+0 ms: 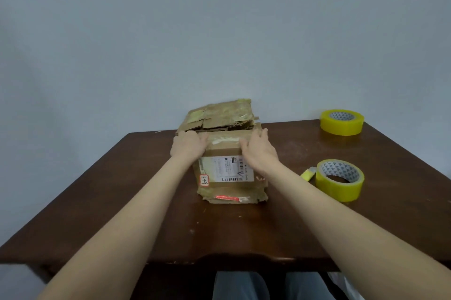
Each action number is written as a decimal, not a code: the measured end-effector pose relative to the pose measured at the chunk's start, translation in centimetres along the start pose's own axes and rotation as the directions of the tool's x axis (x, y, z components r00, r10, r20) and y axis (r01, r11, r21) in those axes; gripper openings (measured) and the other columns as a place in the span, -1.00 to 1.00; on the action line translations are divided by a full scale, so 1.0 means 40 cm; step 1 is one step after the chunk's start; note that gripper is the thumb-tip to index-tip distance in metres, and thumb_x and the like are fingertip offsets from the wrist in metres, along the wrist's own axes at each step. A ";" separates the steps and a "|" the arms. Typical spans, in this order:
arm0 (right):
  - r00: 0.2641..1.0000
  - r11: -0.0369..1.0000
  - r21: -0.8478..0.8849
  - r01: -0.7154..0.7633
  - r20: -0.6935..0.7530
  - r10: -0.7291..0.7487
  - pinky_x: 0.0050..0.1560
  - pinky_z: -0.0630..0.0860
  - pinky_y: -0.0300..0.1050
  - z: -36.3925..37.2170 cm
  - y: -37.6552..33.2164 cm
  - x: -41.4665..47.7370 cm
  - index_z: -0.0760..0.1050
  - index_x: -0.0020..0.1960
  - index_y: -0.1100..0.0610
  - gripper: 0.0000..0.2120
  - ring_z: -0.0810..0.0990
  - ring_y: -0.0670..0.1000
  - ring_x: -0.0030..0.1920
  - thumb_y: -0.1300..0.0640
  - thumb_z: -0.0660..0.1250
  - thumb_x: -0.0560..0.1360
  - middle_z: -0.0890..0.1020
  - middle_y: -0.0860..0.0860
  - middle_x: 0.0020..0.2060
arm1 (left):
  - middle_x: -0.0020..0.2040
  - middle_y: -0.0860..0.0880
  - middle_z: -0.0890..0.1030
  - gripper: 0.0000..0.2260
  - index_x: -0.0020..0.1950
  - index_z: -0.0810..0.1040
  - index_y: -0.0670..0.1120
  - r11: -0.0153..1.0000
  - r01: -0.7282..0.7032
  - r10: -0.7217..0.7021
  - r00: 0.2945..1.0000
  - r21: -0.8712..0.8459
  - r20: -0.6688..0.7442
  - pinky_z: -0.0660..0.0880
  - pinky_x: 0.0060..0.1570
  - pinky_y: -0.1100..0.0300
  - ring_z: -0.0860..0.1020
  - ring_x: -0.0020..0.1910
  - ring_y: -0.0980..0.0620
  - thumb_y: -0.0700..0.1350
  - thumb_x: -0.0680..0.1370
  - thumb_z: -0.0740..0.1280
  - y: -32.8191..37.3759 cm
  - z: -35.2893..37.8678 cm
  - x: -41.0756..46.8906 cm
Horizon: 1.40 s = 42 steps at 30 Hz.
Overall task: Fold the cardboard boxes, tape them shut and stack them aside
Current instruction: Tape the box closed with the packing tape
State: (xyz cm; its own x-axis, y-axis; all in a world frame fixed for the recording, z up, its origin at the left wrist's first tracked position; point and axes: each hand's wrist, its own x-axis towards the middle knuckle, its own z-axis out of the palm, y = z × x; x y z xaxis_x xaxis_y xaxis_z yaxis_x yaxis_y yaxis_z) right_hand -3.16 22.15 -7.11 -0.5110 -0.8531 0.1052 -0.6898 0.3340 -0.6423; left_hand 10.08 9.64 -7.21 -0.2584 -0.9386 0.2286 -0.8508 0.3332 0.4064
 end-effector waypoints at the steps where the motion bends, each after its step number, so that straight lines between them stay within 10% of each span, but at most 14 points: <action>1: 0.999 0.999 0.035 -0.038 0.000 0.038 0.33 0.31 0.11 -0.001 0.008 0.007 -0.06 0.54 0.30 -0.42 0.26 0.27 0.44 0.01 0.01 0.65 0.03 0.22 0.53 | 0.16 -0.26 0.53 -0.58 0.09 0.56 -0.25 0.995 0.025 -0.024 1.000 -0.098 0.015 0.45 0.04 0.02 0.50 0.11 -0.25 0.06 0.59 0.09 -0.003 0.009 -0.004; 5: 0.983 0.955 0.233 -0.181 0.074 0.168 0.17 0.46 0.07 0.001 0.043 0.044 0.17 0.45 0.29 -0.50 0.48 0.24 0.23 0.02 0.05 0.61 0.46 0.24 0.30 | 0.19 -0.19 0.56 -0.60 0.25 0.47 -0.26 0.906 0.123 -0.092 0.991 -0.404 0.095 0.43 0.05 0.06 0.52 0.14 -0.17 -0.01 0.59 0.11 0.008 0.019 -0.030; 9: 0.986 0.953 0.268 -0.141 0.124 0.111 -0.27 0.37 -0.10 -0.007 0.053 0.059 0.37 -0.03 0.17 -0.74 0.48 0.11 -0.12 -0.03 0.11 0.52 0.54 0.12 -0.06 | 0.20 -0.16 0.54 -0.54 0.27 0.47 -0.22 0.902 0.121 -0.074 0.989 -0.415 0.128 0.43 0.17 0.01 0.49 0.21 -0.17 0.09 0.56 0.15 0.005 0.013 -0.042; 14: 0.981 0.980 0.115 -0.162 0.130 0.147 0.08 0.43 0.03 -0.024 0.067 0.064 0.44 0.16 0.22 -0.51 0.51 0.18 0.05 -0.12 -0.06 0.60 0.52 0.16 0.07 | 0.01 -0.24 0.60 -0.61 -0.21 0.46 -0.18 0.959 0.123 -0.093 0.988 -0.256 0.123 0.38 -0.11 0.10 0.54 -0.01 -0.18 0.07 0.62 0.08 -0.015 0.001 -0.043; 19: 0.977 0.970 -0.150 0.190 -0.066 -0.202 0.18 0.39 0.09 -0.073 0.016 0.045 0.38 0.32 0.14 -0.56 0.40 0.18 0.33 -0.10 -0.04 0.63 0.45 0.10 0.30 | 0.29 -0.11 0.49 -0.67 0.31 0.41 -0.07 0.971 -0.225 0.217 0.971 -0.081 -0.096 0.39 0.05 0.06 0.47 0.24 -0.12 0.00 0.65 0.01 0.004 -0.024 -0.059; 22: 0.911 0.893 -0.203 0.402 0.183 -0.368 0.39 0.25 0.13 -0.051 -0.019 0.027 0.29 0.46 0.02 -0.57 0.26 0.16 0.46 -0.03 -0.09 0.66 0.35 0.04 0.45 | 0.36 0.01 0.47 -0.61 0.41 0.37 0.09 0.874 -0.481 0.484 0.875 0.063 -0.028 0.32 0.29 -0.01 0.42 0.32 -0.01 -0.03 0.62 -0.03 0.035 0.002 -0.074; 28: 0.947 0.866 -0.385 0.318 0.176 -0.269 0.31 0.35 0.13 -0.014 0.011 0.045 0.51 0.21 0.17 -0.50 0.40 0.21 0.32 -0.06 -0.11 0.64 0.48 0.17 0.29 | 0.27 -0.15 0.47 -0.59 0.31 0.45 -0.08 0.906 -0.368 0.370 0.928 0.211 0.030 0.33 0.23 0.01 0.40 0.30 -0.12 -0.02 0.66 -0.09 0.033 0.018 -0.086; 32: 0.969 0.924 -0.312 0.222 0.176 -0.174 0.49 0.04 0.14 -0.022 0.015 0.042 0.29 0.44 0.25 -0.49 -0.07 0.18 0.55 -0.04 -0.09 0.66 0.01 0.24 0.53 | 0.25 -0.25 0.44 -0.59 0.26 0.44 -0.26 0.991 -0.137 0.136 0.989 0.007 0.049 0.38 0.12 -0.01 0.45 0.20 -0.23 0.00 0.66 0.01 0.029 0.004 -0.075; 37: 0.994 0.991 -0.119 0.063 0.095 -0.051 0.45 0.13 0.12 -0.008 0.019 0.043 -0.10 0.55 0.28 -0.45 -0.02 0.21 0.54 0.03 -0.05 0.67 -0.17 0.22 0.54 | -0.07 -0.14 0.52 -0.72 -0.04 0.46 -0.24 0.976 0.004 0.026 0.990 -0.216 0.135 0.34 -0.06 0.12 0.47 0.01 -0.14 -0.07 0.65 0.07 0.008 -0.016 -0.076; 42: 0.987 0.942 0.306 -0.140 0.117 0.109 0.02 0.42 -0.04 -0.032 0.048 0.062 0.38 0.24 0.27 -0.65 0.52 0.19 0.13 0.05 0.19 0.58 0.50 0.22 0.18 | -0.06 -0.14 0.61 -0.62 -0.02 0.53 -0.21 0.794 0.246 -0.087 0.951 -0.557 0.296 0.49 -0.05 0.04 0.57 -0.06 -0.14 0.09 0.58 0.13 -0.016 -0.013 -0.083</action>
State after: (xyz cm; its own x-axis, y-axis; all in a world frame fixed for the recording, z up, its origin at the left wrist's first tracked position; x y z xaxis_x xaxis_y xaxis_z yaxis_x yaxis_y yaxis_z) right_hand -6.41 21.21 -7.10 -0.5194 -0.8527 -0.0554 -0.4212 0.3119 -0.8516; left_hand 11.71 12.59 -7.78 -0.3072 -0.9483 -0.0800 -0.4840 0.0833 0.8711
